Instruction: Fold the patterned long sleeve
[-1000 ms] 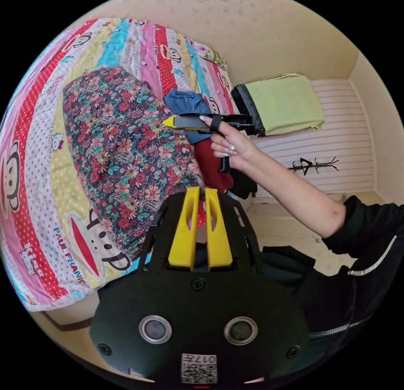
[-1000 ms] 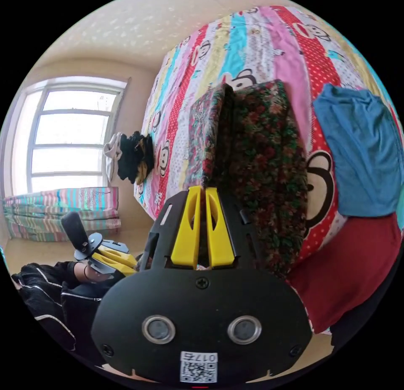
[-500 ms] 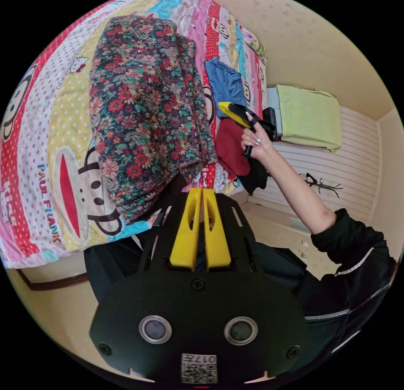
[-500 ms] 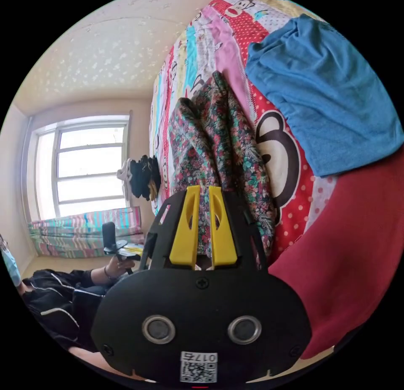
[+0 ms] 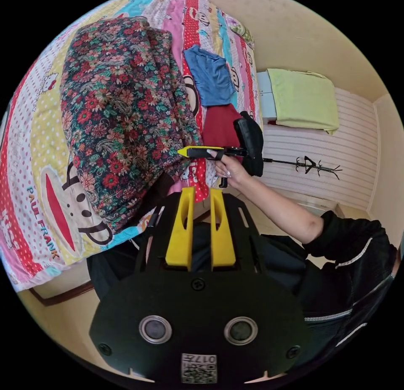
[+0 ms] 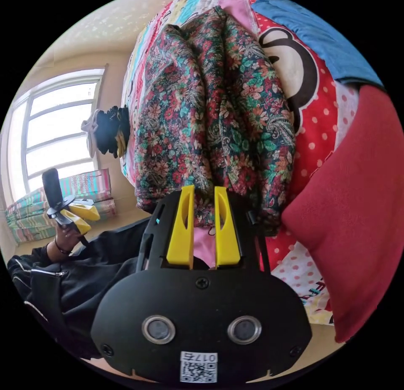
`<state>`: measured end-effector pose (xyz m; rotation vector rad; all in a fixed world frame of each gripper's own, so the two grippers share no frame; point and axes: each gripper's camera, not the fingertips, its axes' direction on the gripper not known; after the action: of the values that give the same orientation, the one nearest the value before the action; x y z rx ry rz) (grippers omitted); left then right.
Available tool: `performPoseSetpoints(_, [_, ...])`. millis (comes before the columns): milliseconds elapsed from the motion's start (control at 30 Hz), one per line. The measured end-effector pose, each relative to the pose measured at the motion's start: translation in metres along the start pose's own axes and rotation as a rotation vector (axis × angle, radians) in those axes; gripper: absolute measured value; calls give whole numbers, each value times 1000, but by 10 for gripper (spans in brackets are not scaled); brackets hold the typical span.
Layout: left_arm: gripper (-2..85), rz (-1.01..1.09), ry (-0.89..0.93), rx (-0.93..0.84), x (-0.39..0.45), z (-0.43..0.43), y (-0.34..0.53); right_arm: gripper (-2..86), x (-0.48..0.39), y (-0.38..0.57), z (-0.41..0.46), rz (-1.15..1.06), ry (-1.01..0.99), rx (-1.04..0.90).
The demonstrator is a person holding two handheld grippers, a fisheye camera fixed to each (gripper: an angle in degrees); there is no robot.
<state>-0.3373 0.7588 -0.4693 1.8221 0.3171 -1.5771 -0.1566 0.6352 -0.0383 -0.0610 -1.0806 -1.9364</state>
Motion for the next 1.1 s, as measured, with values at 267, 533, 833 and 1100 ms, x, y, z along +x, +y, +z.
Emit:
performPoseSetpoints(267, [132, 81, -84, 13, 30, 12, -11, 31, -71, -5, -61, -119, -347, 54])
performPoseSetpoints(533, [118, 127, -440, 62, 58, 34, -37, 34, -117, -31, -90, -130, -500, -14])
performPoseSetpoints(833, [31, 87, -383, 144, 73, 23, -27, 127, -95, -54, -185, -114, -440, 219])
performPoseSetpoints(1100, [33, 80, -354, 175, 76, -5, -11, 190, -91, -185, -162, 20, -346, 99])
